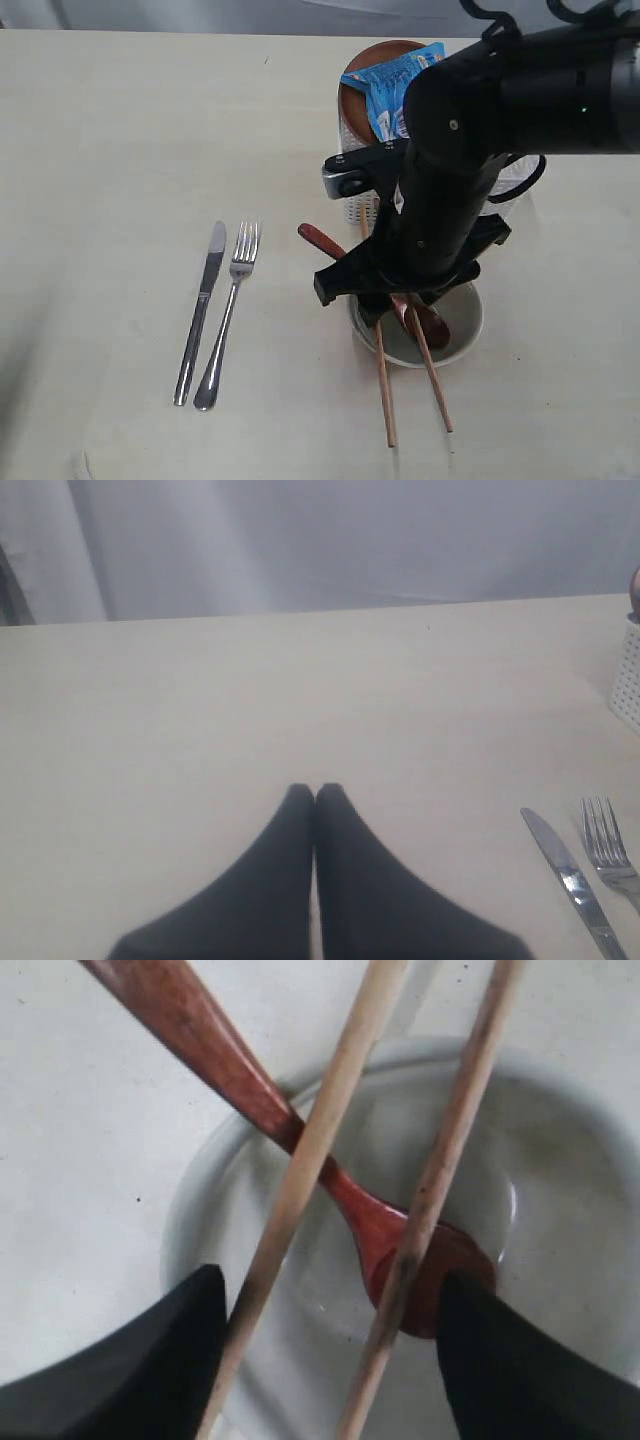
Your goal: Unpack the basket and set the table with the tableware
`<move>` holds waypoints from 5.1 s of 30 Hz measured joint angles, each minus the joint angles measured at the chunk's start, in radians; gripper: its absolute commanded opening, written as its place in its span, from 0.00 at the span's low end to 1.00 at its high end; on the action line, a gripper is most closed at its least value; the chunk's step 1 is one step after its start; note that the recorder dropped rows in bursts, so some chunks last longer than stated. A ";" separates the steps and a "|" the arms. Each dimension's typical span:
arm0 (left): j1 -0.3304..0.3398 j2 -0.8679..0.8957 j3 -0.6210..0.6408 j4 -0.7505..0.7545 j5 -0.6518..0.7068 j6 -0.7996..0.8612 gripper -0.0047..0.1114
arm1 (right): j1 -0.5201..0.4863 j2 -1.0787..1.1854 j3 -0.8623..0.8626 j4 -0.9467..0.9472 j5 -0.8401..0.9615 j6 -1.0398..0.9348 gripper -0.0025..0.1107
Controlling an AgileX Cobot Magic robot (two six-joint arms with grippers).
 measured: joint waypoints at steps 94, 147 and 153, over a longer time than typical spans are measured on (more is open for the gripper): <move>0.000 0.000 0.000 0.006 0.000 0.000 0.04 | 0.000 -0.008 -0.068 -0.031 0.082 0.079 0.50; 0.000 0.000 0.000 0.006 0.000 0.000 0.04 | -0.630 0.279 -0.480 0.596 -0.047 -0.805 0.50; 0.000 0.000 0.000 0.006 0.000 0.000 0.04 | -0.628 0.279 -0.480 0.568 -0.049 -0.805 0.18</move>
